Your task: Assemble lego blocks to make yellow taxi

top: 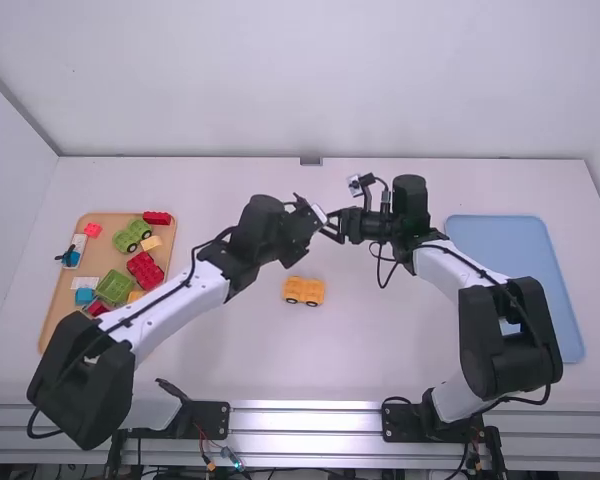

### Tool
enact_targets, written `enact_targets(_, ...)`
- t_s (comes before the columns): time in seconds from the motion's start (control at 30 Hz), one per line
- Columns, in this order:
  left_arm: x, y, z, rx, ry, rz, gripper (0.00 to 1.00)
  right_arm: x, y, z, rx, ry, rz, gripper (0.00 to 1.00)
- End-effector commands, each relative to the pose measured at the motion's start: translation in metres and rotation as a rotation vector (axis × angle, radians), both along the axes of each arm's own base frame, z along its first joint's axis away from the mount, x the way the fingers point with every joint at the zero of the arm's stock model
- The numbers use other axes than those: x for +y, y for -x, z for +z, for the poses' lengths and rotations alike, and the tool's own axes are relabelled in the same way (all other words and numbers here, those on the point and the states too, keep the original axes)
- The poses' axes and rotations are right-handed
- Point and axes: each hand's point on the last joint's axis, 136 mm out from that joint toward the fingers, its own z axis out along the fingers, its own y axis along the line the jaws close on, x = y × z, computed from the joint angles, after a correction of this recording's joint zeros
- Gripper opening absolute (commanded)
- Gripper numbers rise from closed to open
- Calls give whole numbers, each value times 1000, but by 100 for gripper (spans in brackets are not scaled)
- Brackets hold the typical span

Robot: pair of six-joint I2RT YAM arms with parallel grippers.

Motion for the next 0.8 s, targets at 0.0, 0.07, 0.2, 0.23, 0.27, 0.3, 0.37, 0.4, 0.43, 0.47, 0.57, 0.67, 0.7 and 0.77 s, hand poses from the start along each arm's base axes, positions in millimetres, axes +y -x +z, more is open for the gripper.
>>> enact_targets(0.0,-9,8,-1,-7,-14,-51,1,2,-4,8,-25,-2,10,72)
enact_targets(0.07,-11,10,-1,-15,-25,-66,1,2,-3,7,-18,0,10,71)
enact_targets(0.2,-12,11,-1,-19,-27,-72,1,4,1,3,-7,10,23,66)
enact_targets(0.23,-12,11,-1,-23,-34,-77,1,6,3,1,-4,14,31,65)
enact_targets(0.27,-11,11,-3,-24,-43,-80,1,8,5,1,-4,14,38,63)
enact_targets(0.3,-10,11,-3,-25,-47,-77,1,10,6,1,-5,15,42,61)
enact_targets(0.37,-11,12,-5,-25,-48,-80,1,13,8,1,-7,15,51,59)
enact_targets(0.4,-12,14,-7,-23,-46,-85,1,15,9,1,-6,16,55,55)
enact_targets(0.43,-12,14,-8,-23,-47,-85,1,15,10,1,-6,15,57,54)
enact_targets(0.47,-12,14,-9,-23,-48,-83,1,15,10,1,-6,15,57,50)
enact_targets(0.57,-11,14,-10,-20,-50,-77,2,14,9,1,-5,16,55,46)
enact_targets(0.67,-4,7,-8,-40,-65,-23,1,14,9,0,-1,17,54,44)
enact_targets(0.7,-3,6,-8,-41,-66,-20,1,14,9,0,-1,17,54,44)
enact_targets(0.77,1,3,-8,-53,-81,8,1,14,10,0,2,18,54,44)
